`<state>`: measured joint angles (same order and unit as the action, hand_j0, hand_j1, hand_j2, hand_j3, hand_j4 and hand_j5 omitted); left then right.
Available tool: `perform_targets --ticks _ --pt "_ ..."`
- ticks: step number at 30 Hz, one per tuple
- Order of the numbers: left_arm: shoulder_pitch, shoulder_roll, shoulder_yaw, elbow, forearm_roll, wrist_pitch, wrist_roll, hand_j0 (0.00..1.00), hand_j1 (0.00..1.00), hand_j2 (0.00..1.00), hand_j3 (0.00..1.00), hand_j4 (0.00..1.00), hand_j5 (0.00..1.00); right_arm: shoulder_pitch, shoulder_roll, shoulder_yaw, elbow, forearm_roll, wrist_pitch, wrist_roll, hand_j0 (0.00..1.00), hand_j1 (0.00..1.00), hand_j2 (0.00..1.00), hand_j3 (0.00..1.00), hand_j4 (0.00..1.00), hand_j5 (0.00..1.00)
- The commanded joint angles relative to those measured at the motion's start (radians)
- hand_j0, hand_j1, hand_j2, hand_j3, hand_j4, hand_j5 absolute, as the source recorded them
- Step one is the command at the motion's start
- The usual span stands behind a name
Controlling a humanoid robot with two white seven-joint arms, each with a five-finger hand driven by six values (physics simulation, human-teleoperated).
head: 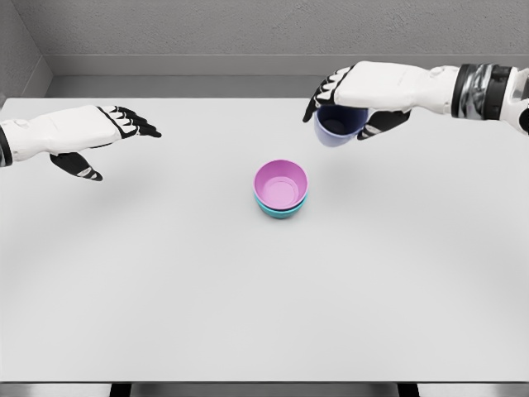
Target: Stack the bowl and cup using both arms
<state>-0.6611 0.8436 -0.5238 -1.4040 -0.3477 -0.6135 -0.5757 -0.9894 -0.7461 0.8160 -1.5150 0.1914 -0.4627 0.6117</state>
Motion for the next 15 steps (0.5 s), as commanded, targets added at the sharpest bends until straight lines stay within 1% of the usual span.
perform_targets --ticks 1,4,7,8,11,14,15 --pt "0.0 0.002 0.001 0.0 0.006 0.003 0.001 1.0 1.0 1.0 1.0 1.0 1.0 0.0 0.013 0.0 -0.027 -0.004 0.002 -0.001 0.73 0.73 0.73 0.73 0.73 0.73" --pt "0.0 0.002 0.001 0.0 0.006 0.003 0.001 1.0 1.0 1.0 1.0 1.0 1.0 0.003 0.017 0.002 -0.067 -0.006 0.002 -0.001 0.73 0.73 0.73 0.73 0.73 0.73" --pt "0.0 0.0 0.001 0.0 0.006 0.003 0.001 1.0 1.0 1.0 1.0 1.0 1.0 0.008 0.016 0.002 -0.086 -0.006 0.001 -0.001 0.74 0.74 0.74 0.74 0.74 0.74" --pt "0.0 0.0 0.001 0.0 0.006 0.003 0.001 1.0 1.0 1.0 1.0 1.0 1.0 0.009 0.016 0.005 -0.097 -0.006 0.001 -0.001 0.76 0.76 0.76 0.76 0.76 0.76" --pt "0.0 0.0 0.001 0.0 0.006 0.003 0.001 1.0 1.0 1.0 1.0 1.0 1.0 0.018 0.017 0.008 -0.103 -0.006 0.001 -0.001 0.75 0.75 0.75 0.75 0.75 0.75" --pt "0.0 0.0 0.001 -0.001 0.006 0.003 0.001 1.0 1.0 1.0 1.0 1.0 1.0 0.026 0.019 0.011 -0.105 -0.006 -0.001 -0.001 0.71 0.71 0.71 0.71 0.71 0.71" --pt "0.0 0.0 0.001 0.0 0.006 0.003 0.001 1.0 1.0 1.0 1.0 1.0 1.0 0.026 0.019 0.011 -0.103 -0.006 -0.013 -0.001 0.7 0.7 0.7 0.7 0.7 0.7"
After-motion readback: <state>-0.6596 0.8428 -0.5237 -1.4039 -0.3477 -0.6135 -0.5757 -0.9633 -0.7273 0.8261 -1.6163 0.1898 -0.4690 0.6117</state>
